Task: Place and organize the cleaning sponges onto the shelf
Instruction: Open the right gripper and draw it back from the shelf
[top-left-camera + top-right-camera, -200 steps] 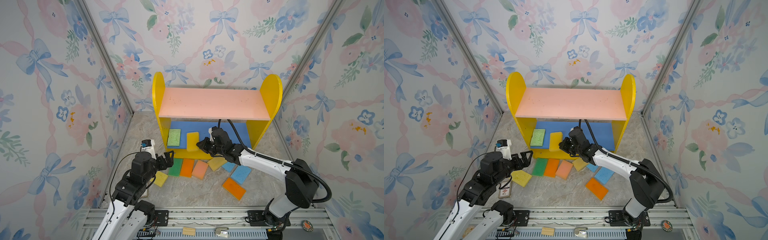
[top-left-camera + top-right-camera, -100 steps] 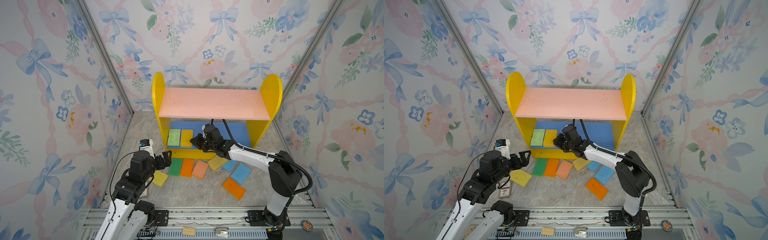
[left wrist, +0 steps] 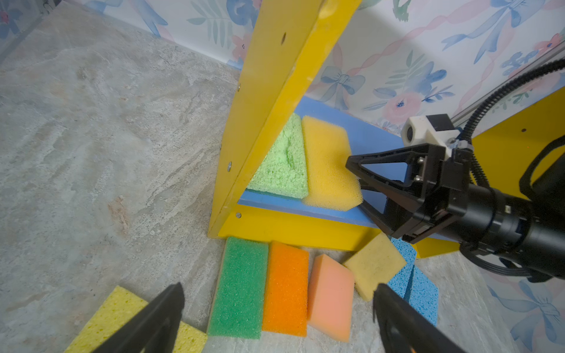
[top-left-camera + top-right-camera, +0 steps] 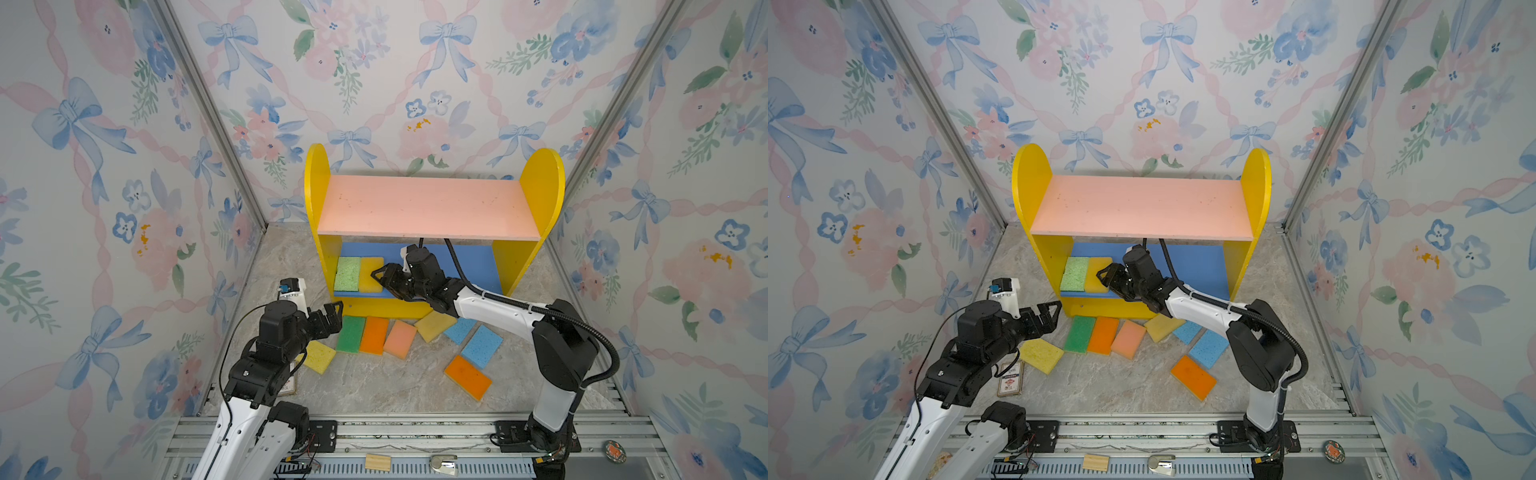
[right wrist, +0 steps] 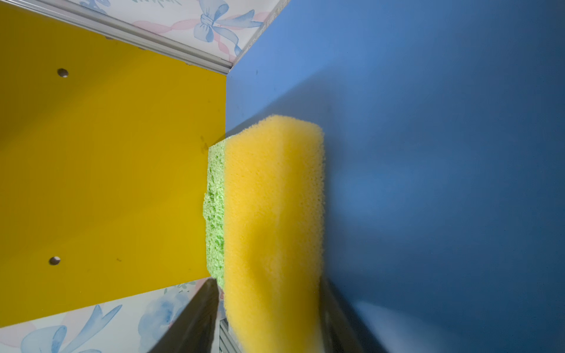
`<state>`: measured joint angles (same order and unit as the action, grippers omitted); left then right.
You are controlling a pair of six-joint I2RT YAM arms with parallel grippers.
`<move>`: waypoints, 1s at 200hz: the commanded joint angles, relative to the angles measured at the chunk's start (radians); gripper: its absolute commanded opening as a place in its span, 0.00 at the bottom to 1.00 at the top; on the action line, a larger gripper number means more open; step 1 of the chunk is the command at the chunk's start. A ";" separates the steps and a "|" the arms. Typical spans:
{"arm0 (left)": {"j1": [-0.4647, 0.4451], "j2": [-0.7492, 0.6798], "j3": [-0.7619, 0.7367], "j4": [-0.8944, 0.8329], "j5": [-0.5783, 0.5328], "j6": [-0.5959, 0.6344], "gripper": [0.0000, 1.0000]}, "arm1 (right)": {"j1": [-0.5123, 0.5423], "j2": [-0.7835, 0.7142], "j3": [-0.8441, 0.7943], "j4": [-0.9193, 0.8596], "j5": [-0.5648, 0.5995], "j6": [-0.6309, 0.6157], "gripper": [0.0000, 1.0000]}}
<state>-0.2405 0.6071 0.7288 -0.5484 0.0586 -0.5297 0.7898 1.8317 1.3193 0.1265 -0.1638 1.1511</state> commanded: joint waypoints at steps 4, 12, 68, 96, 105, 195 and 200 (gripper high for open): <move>0.010 0.015 0.012 -0.013 0.023 0.025 0.98 | -0.005 -0.025 -0.019 -0.054 0.023 -0.020 0.62; 0.010 0.016 0.012 -0.013 0.025 0.024 0.98 | -0.004 -0.035 -0.025 -0.067 0.027 -0.027 0.64; 0.015 0.020 0.013 -0.010 0.059 0.014 0.98 | 0.011 -0.112 -0.014 -0.259 0.101 -0.124 0.89; 0.017 0.011 0.001 -0.012 0.097 0.000 0.98 | 0.029 -0.170 -0.031 -0.321 0.133 -0.187 0.90; 0.017 0.011 -0.007 -0.010 0.123 -0.005 0.98 | 0.034 -0.223 -0.056 -0.348 0.149 -0.200 0.90; 0.005 0.036 -0.193 0.155 0.427 -0.137 0.98 | 0.110 -0.692 -0.610 -0.379 0.297 -0.077 0.90; 0.001 0.038 -0.198 0.164 0.426 -0.146 0.98 | 0.107 -0.696 -0.651 -0.338 0.290 -0.066 0.89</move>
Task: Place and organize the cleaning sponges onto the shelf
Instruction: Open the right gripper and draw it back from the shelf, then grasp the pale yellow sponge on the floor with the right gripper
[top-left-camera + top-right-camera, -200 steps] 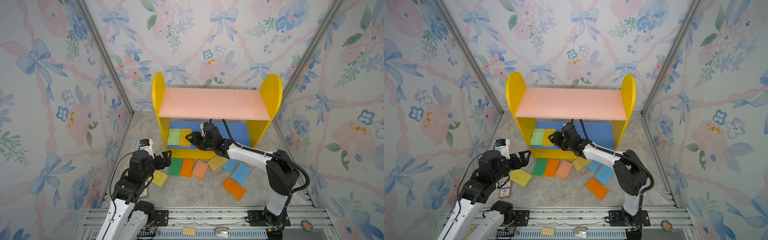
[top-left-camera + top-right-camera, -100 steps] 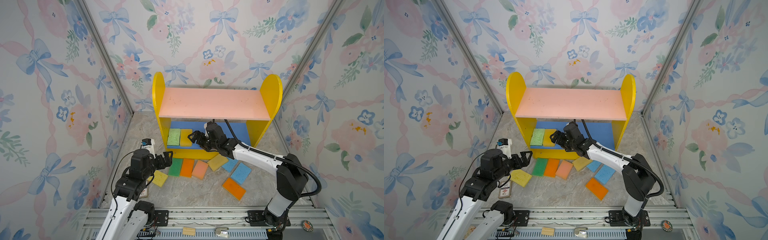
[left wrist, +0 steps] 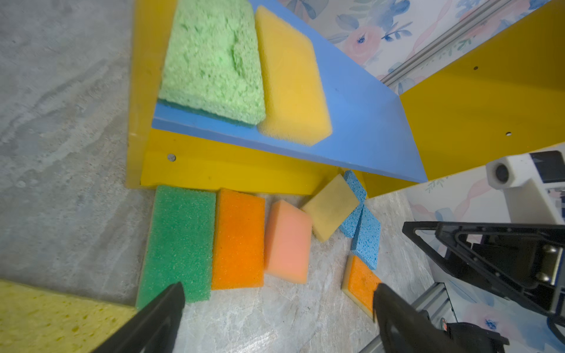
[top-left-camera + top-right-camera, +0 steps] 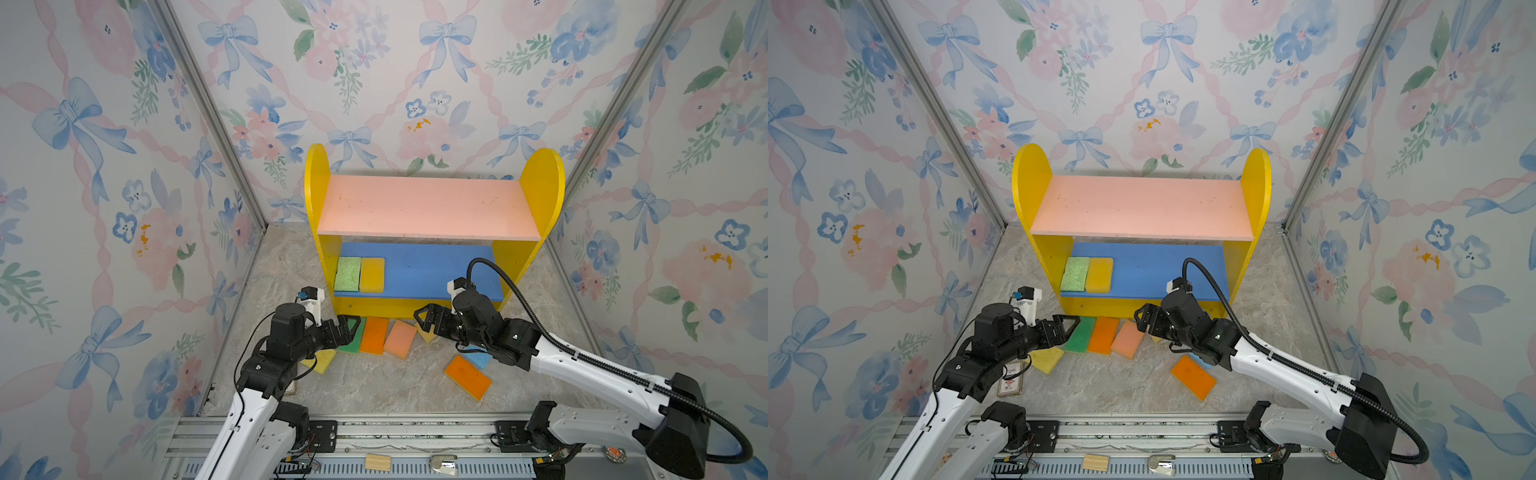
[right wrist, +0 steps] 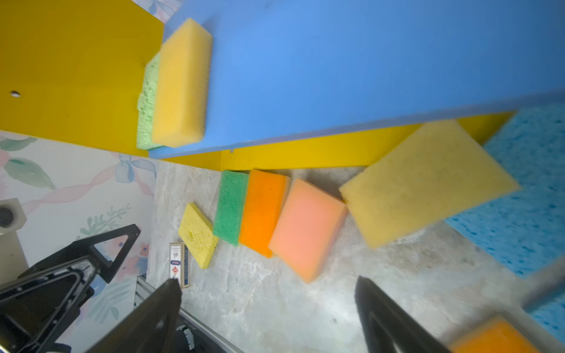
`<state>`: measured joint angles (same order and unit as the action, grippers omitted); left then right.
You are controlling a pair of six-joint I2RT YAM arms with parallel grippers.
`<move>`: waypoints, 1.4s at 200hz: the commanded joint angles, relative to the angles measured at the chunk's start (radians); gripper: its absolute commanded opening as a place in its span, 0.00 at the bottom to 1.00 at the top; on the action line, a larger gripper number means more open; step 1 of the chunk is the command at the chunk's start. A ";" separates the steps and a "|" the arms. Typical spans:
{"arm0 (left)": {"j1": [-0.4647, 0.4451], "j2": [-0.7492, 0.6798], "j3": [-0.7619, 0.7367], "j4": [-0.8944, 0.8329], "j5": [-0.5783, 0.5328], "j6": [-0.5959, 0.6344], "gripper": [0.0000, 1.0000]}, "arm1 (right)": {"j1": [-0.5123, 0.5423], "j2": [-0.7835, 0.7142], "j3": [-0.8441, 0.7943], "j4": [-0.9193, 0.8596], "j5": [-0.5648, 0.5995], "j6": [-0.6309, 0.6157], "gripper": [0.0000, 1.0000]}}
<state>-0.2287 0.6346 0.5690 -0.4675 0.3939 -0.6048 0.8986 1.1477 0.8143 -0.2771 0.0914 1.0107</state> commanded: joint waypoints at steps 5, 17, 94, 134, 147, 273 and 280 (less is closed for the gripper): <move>-0.013 0.013 -0.043 0.092 0.090 -0.079 0.98 | -0.008 -0.015 -0.176 0.107 0.026 0.089 0.87; -0.017 0.022 -0.059 0.105 0.100 -0.091 0.98 | -0.025 -0.006 -0.225 0.197 0.009 0.113 0.85; -0.018 0.024 -0.066 0.108 0.089 -0.102 0.98 | -0.094 0.190 -0.319 0.482 -0.018 0.199 0.69; -0.018 0.031 -0.063 0.107 0.088 -0.102 0.98 | -0.101 0.286 -0.305 0.541 -0.021 0.224 0.66; -0.018 0.033 -0.064 0.108 0.088 -0.100 0.98 | -0.104 0.312 -0.314 0.575 -0.015 0.231 0.65; -0.016 0.057 -0.058 0.107 0.091 -0.093 0.98 | -0.124 0.363 -0.337 0.677 0.009 0.241 0.21; -0.017 0.057 -0.055 0.107 0.091 -0.092 0.98 | -0.122 0.331 -0.336 0.644 0.017 0.226 0.20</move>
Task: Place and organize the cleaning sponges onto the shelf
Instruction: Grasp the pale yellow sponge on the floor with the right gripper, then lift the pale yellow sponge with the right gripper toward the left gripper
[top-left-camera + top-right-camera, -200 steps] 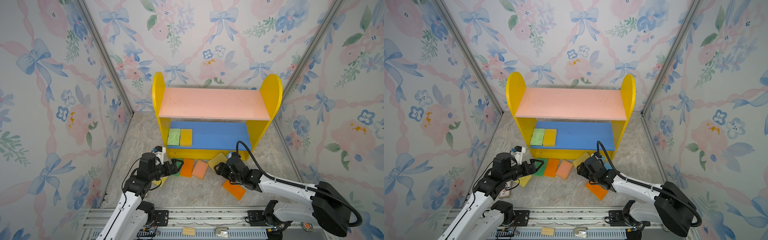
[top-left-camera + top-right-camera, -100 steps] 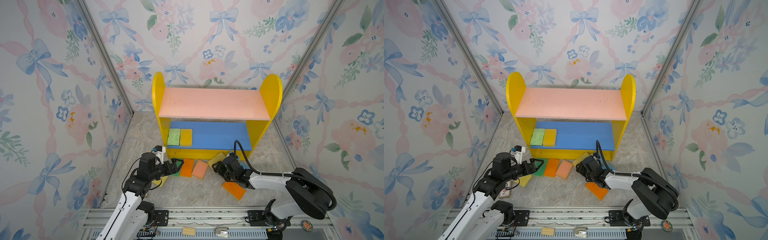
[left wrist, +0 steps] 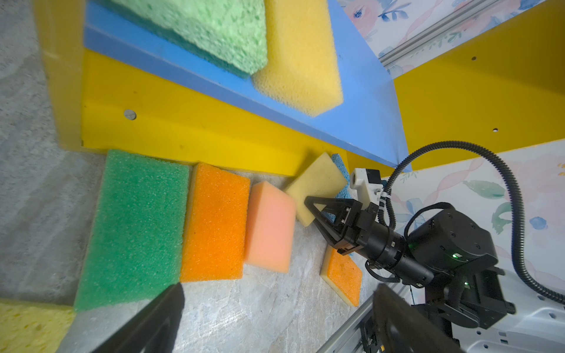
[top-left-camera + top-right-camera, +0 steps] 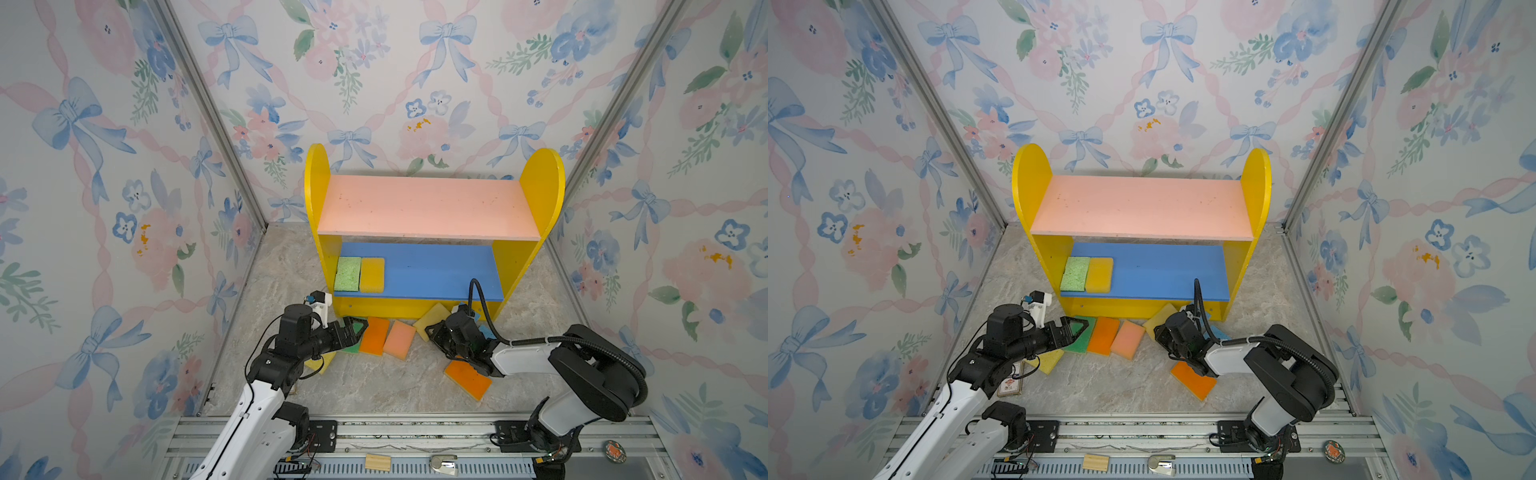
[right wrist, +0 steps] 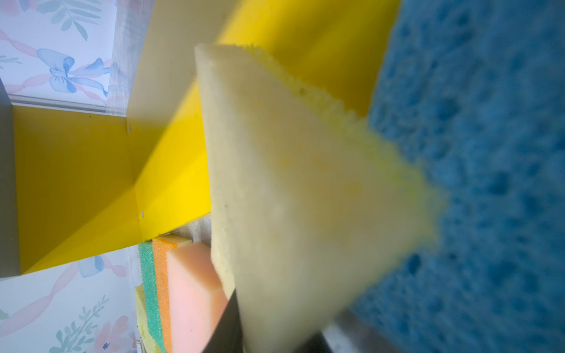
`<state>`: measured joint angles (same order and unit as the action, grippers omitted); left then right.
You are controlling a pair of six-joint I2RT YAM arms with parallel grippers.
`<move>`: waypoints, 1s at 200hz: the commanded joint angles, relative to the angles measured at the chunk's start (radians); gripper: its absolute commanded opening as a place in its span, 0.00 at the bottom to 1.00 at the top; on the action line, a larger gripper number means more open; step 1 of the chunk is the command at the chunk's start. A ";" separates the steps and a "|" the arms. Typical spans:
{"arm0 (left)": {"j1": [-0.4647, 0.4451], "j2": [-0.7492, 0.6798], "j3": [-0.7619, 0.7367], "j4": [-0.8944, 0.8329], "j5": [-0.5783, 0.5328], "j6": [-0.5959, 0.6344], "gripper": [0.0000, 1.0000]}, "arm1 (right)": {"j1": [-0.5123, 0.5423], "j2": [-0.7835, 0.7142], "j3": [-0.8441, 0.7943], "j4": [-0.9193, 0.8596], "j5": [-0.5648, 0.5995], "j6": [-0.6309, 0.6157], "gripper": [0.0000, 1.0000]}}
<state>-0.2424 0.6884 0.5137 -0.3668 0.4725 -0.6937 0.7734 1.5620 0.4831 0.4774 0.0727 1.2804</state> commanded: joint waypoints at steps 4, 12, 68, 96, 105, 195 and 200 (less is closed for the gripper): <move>-0.003 0.005 0.000 0.006 0.015 -0.002 0.98 | 0.002 -0.103 -0.005 -0.134 0.042 -0.054 0.20; -0.003 0.007 0.003 0.008 0.021 0.000 0.98 | 0.002 -0.149 0.001 -0.185 0.049 -0.074 0.20; -0.002 0.019 0.002 0.027 0.118 -0.035 0.98 | -0.025 -0.428 0.028 -0.512 -0.096 -0.209 0.20; -0.006 -0.003 -0.053 0.141 0.217 -0.130 0.98 | -0.021 -0.505 0.068 -0.607 -0.292 -0.280 0.20; -0.006 -0.008 -0.081 0.201 0.258 -0.174 0.98 | -0.007 -0.518 0.095 -0.640 -0.355 -0.312 0.20; -0.211 0.042 -0.183 0.747 0.293 -0.514 0.97 | 0.183 -0.475 0.328 -0.652 -0.586 -0.507 0.20; -0.215 0.046 -0.179 0.756 0.290 -0.516 0.96 | 0.185 -0.469 0.336 -0.649 -0.592 -0.510 0.20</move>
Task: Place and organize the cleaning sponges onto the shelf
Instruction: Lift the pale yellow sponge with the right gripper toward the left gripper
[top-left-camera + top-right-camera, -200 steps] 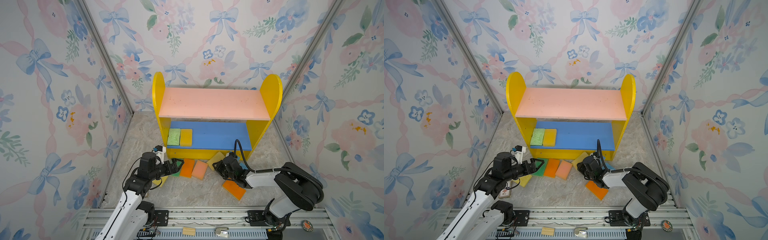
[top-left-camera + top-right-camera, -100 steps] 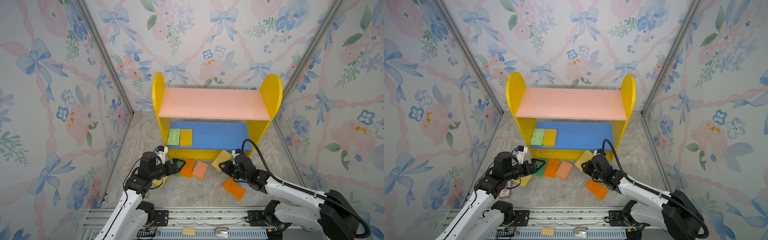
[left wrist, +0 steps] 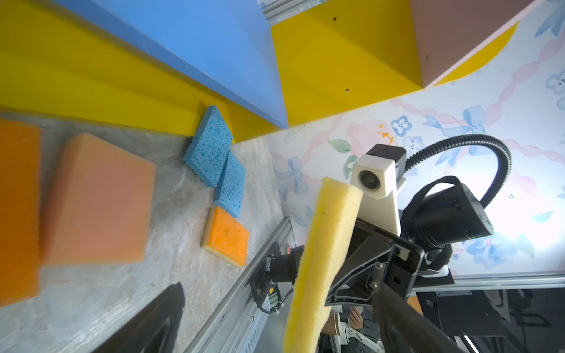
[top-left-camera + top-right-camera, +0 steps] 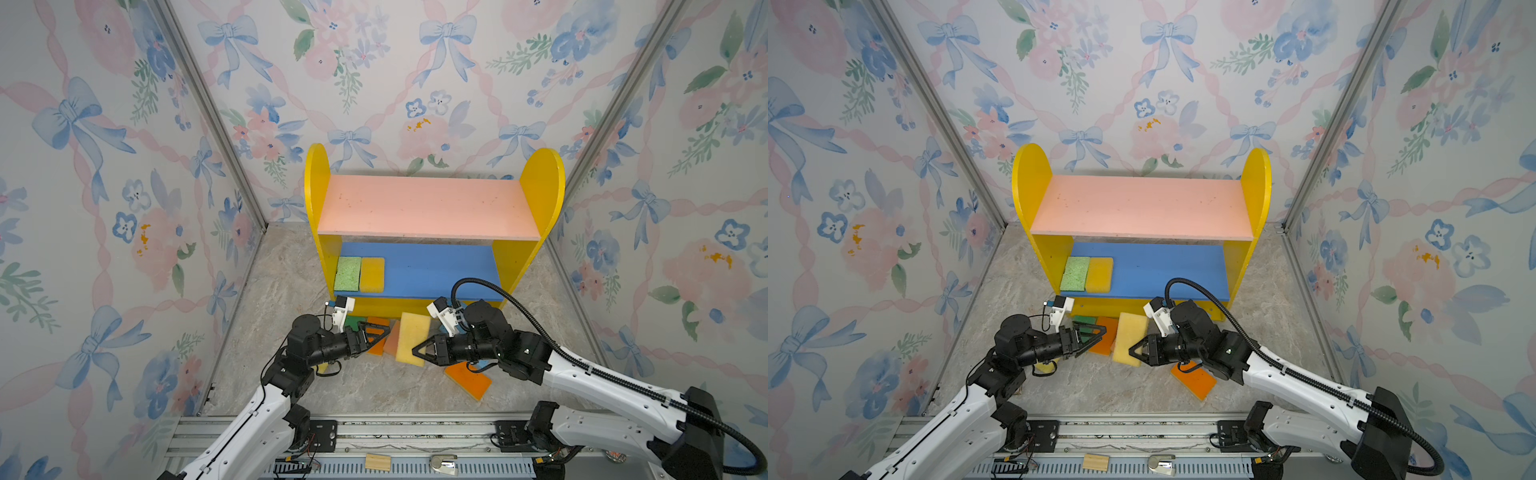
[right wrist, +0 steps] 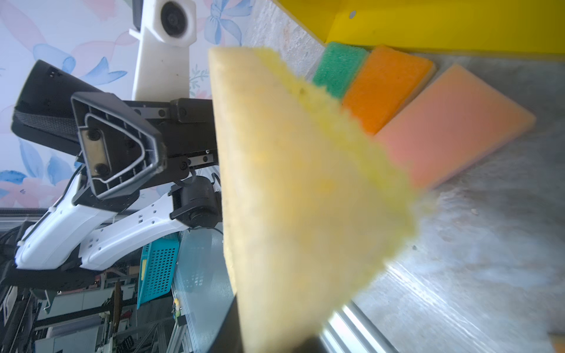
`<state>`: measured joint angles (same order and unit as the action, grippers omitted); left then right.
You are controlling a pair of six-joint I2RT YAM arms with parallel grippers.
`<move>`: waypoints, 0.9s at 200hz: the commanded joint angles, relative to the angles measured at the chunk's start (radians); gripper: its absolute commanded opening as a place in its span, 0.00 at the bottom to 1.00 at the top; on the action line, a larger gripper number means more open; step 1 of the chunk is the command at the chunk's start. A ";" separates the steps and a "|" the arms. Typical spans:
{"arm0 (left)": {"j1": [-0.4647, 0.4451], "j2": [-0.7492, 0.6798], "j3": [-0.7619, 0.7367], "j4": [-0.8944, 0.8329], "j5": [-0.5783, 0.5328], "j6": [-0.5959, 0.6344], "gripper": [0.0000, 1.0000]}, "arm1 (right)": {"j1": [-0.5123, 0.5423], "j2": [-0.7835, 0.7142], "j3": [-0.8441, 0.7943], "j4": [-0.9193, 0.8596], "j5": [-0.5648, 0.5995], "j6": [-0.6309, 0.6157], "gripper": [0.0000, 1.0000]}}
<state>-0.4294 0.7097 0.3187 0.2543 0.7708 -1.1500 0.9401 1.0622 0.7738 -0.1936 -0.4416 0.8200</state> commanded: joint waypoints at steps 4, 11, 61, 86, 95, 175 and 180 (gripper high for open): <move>-0.031 0.027 0.019 0.143 -0.010 -0.064 0.95 | 0.020 0.036 0.052 0.021 -0.081 -0.053 0.20; -0.035 0.029 0.022 0.162 -0.009 -0.073 0.94 | 0.024 0.044 0.061 0.022 -0.090 -0.058 0.20; -0.062 0.067 0.042 0.210 -0.014 -0.083 0.78 | 0.035 0.077 0.082 0.061 -0.140 -0.062 0.20; -0.073 0.089 0.041 0.242 -0.016 -0.089 0.58 | 0.035 0.081 0.084 0.061 -0.144 -0.061 0.20; -0.079 0.091 0.041 0.259 -0.018 -0.096 0.42 | 0.035 0.081 0.082 0.061 -0.142 -0.058 0.21; -0.085 0.098 0.052 0.330 -0.051 -0.106 0.02 | 0.003 0.013 0.015 0.111 -0.090 0.016 0.74; -0.083 0.098 0.054 0.330 -0.055 -0.106 0.02 | -0.001 0.003 0.003 0.128 -0.089 0.028 0.74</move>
<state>-0.5110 0.8207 0.3431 0.5392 0.7391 -1.2610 0.9558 1.1236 0.8150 -0.1249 -0.5522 0.7986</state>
